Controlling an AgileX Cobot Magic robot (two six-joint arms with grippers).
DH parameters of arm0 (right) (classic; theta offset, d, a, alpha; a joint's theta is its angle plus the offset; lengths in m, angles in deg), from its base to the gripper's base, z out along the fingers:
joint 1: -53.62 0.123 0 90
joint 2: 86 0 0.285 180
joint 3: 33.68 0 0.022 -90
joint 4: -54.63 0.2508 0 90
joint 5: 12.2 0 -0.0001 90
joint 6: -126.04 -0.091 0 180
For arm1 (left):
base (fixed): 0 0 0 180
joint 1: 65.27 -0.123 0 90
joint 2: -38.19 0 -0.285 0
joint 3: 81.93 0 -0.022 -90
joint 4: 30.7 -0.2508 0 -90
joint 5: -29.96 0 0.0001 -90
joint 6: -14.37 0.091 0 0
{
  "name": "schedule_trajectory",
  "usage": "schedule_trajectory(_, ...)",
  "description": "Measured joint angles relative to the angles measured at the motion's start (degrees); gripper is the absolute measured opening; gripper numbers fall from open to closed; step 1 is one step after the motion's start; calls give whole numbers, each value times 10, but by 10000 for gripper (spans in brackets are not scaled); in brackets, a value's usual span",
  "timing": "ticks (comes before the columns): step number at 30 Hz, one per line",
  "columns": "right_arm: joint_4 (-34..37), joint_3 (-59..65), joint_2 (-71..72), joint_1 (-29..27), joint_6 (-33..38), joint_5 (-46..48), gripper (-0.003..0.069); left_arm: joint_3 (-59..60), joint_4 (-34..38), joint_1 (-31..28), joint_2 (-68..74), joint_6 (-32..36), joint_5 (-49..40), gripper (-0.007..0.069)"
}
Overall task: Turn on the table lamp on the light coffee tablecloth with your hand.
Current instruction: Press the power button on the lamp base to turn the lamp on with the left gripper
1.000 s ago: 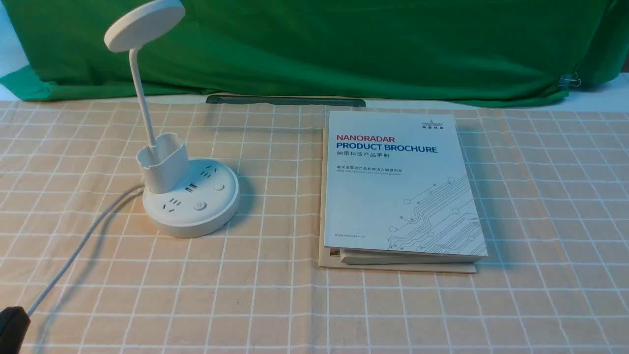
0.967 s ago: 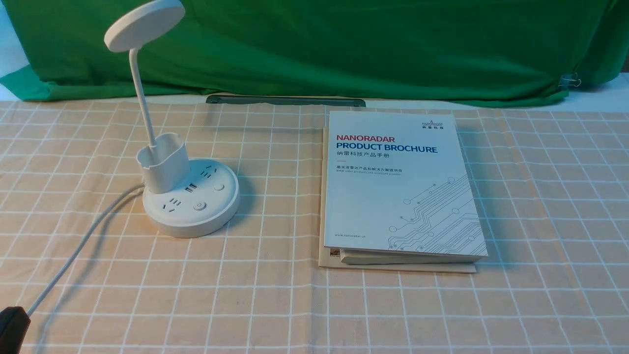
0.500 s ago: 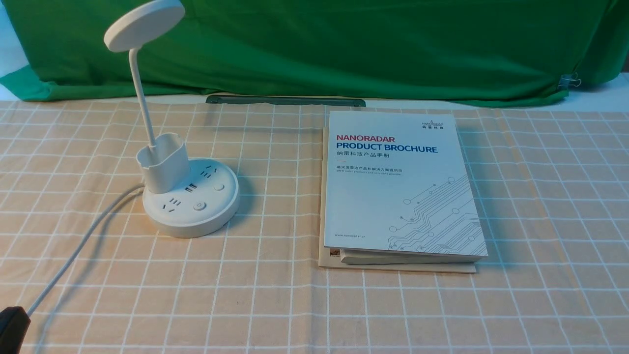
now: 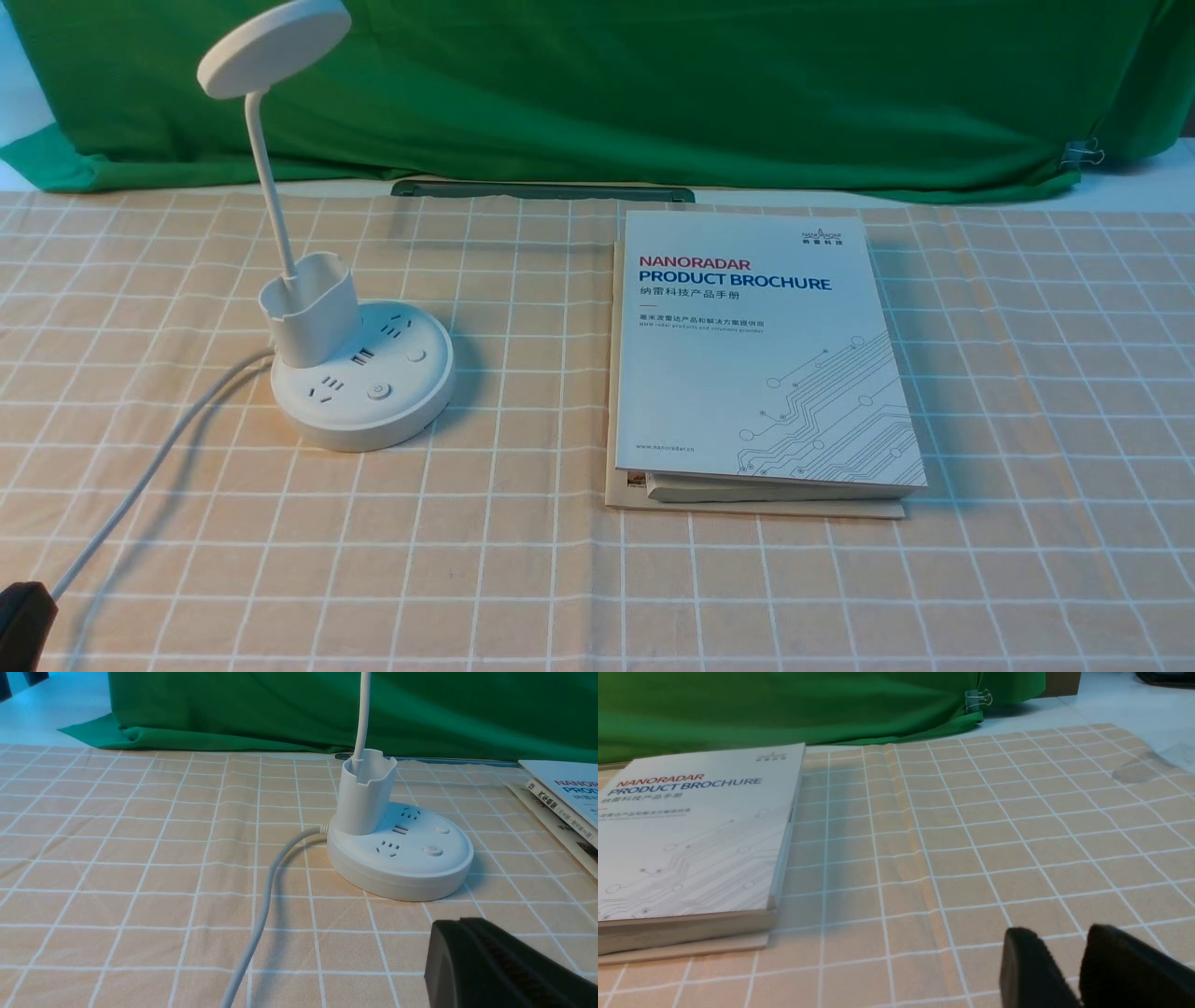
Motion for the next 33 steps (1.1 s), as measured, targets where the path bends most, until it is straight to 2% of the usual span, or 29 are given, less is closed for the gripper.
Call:
schedule_trajectory(6, 0, 0, 0, 0, 0, 0, 239, 0, -5, 0, 0, 0, 4, 1)
schedule_trajectory(10, 0, 0, 0, 0, 0, 0, 239, 0, -12, 0, 0, 0, 58, 1)
schedule_trajectory(17, 0, 0, 0, 0, -1, 0, 239, 0, -15, 0, 0, 0, 346, 1)
schedule_trajectory(23, 0, 0, 0, 0, -1, 0, 239, 0, 2, 0, 0, -23, 531, 1)
schedule_trajectory(28, 0, 0, 0, 0, -1, 0, 239, 0, 2, 0, -1, -47, 584, 1)
schedule_trajectory(33, 0, 0, 0, 0, -1, -1, 239, -1, -12, 0, -1, -73, 591, 1)
